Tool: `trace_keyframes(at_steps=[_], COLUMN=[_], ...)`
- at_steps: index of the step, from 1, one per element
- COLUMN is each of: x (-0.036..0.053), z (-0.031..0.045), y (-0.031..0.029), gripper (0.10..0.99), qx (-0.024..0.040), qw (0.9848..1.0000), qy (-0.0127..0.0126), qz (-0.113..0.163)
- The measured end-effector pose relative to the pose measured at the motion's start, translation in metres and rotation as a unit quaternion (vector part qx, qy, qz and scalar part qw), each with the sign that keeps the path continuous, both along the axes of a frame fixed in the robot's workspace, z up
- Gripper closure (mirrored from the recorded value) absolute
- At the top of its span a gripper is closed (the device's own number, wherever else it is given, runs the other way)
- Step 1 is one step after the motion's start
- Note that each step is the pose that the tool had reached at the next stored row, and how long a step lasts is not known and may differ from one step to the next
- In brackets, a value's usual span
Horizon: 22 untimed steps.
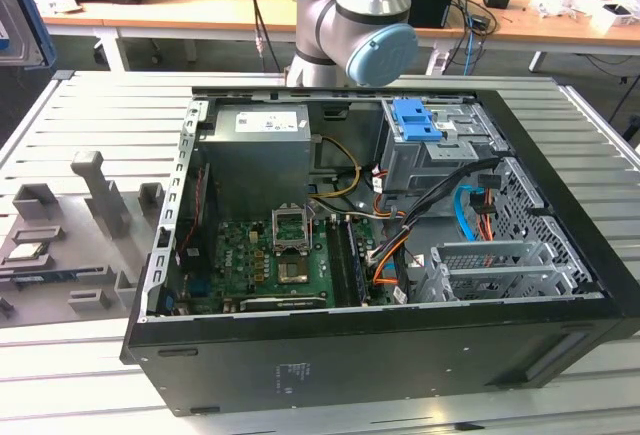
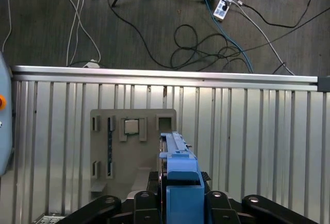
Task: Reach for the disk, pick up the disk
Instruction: 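Pick up the disk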
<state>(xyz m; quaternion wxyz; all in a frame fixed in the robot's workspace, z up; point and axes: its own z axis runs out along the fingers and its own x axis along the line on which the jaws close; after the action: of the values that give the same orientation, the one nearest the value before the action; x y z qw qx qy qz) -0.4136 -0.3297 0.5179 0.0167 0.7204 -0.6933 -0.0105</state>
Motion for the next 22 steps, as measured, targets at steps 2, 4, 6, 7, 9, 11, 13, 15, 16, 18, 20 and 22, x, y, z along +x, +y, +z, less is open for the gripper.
trace_keyframes(at_steps=[2, 4, 6, 7, 9, 11, 13, 15, 16, 18, 20, 22], x=[0.0006, 0.0039, 0.0114, 0.0142, 0.0204, 0.0299, 0.0404, 0.0536, 0.0638, 0.0713, 0.0797, 0.0867], z=[0.0000, -0.0001, 0.0000, 0.0000, -0.0001, 0.0000, 0.0000, 0.0000, 0.0000, 0.0000, 0.0000, 0.0000], y=[0.0001, 0.0000, 0.0000, 0.0000, 0.0000, 0.0000, 0.0000, 0.0000, 0.0001, 0.0001, 0.0002, 0.0003], gripper=[0.722, 0.722, 0.722, 0.722, 0.722, 0.722, 0.722, 0.722, 0.722, 0.722, 0.722, 0.722], qx=[0.0000, 0.0000, 0.0000, 0.0000, 0.0000, 0.0000, 0.0000, 0.0000, 0.0000, 0.0000, 0.0000, 0.0000], qw=[1.0000, 1.0000, 1.0000, 1.0000, 1.0000, 1.0000, 1.0000, 1.0000, 1.0000, 1.0000, 1.0000, 1.0000], qy=[0.0000, -0.0001, 0.0000, 0.0000, 0.0000, 0.0002, 0.0002, 0.0002, 0.0004, 0.0004, 0.0005, 0.0006], qz=[0.000, 0.000, 0.000, 0.000, 0.000, 0.000, 0.000, 0.000, 0.000, 0.000, 0.000, 0.000])
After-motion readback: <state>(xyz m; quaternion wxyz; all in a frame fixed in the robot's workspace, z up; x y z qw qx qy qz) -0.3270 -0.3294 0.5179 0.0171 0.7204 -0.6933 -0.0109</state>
